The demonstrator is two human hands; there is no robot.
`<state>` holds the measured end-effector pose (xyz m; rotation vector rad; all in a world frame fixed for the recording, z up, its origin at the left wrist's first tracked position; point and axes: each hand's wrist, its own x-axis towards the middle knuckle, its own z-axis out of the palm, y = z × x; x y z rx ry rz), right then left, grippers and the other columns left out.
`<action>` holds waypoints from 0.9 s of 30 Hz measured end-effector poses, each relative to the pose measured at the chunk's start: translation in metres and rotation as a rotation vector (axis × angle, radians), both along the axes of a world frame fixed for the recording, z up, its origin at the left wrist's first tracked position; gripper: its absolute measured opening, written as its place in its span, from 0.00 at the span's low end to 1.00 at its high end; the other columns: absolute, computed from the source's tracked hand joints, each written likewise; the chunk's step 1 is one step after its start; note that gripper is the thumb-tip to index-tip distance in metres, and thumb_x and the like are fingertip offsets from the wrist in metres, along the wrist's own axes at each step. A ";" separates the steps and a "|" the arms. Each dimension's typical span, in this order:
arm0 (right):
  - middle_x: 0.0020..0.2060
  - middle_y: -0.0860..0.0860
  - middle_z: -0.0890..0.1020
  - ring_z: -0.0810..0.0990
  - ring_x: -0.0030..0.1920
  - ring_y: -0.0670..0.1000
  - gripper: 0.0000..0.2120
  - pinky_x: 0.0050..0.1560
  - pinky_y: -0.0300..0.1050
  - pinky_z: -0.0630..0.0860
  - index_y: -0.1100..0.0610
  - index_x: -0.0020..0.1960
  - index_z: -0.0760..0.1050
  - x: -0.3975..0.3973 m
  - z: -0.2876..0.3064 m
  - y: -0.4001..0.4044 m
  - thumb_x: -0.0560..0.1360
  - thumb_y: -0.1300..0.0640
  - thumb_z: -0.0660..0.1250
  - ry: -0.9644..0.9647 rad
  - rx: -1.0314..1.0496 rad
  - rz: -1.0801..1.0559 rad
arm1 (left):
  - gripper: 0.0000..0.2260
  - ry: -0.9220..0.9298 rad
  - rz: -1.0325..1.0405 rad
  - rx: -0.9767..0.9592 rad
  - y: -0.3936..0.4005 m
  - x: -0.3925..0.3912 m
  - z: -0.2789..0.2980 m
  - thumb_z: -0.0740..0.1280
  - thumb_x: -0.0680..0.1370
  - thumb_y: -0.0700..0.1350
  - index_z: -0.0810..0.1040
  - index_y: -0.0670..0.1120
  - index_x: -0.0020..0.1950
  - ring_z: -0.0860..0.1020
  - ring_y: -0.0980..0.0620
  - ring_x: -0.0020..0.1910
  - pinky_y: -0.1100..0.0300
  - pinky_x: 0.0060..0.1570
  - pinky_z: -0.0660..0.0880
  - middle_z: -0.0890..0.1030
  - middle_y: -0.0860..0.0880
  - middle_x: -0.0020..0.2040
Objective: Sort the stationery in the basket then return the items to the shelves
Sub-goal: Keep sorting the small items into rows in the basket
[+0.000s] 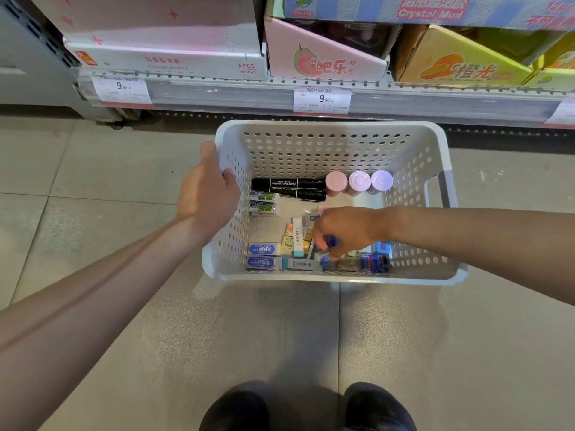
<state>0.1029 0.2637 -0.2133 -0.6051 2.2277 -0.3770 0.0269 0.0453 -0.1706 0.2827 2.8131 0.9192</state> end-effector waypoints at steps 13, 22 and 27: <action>0.58 0.57 0.78 0.76 0.59 0.56 0.14 0.56 0.44 0.72 0.61 0.62 0.74 -0.016 -0.018 -0.080 0.77 0.62 0.63 0.001 -0.139 -0.508 | 0.06 -0.001 0.006 -0.017 0.000 0.001 0.002 0.55 0.81 0.39 0.62 0.40 0.57 0.73 0.39 0.27 0.41 0.29 0.74 0.71 0.43 0.31; 0.58 0.56 0.78 0.77 0.57 0.55 0.13 0.53 0.43 0.74 0.58 0.61 0.77 -0.018 -0.033 -0.092 0.76 0.62 0.65 0.053 -0.082 -0.473 | 0.05 0.000 0.017 -0.013 0.002 0.001 0.002 0.55 0.81 0.38 0.62 0.41 0.56 0.69 0.47 0.26 0.52 0.26 0.67 0.68 0.47 0.30; 0.59 0.57 0.76 0.76 0.58 0.55 0.13 0.55 0.43 0.73 0.60 0.61 0.77 -0.020 -0.033 -0.090 0.77 0.61 0.65 0.076 -0.078 -0.444 | 0.04 0.001 0.013 -0.015 0.002 0.002 0.002 0.55 0.81 0.39 0.60 0.44 0.54 0.68 0.49 0.27 0.54 0.27 0.64 0.67 0.48 0.31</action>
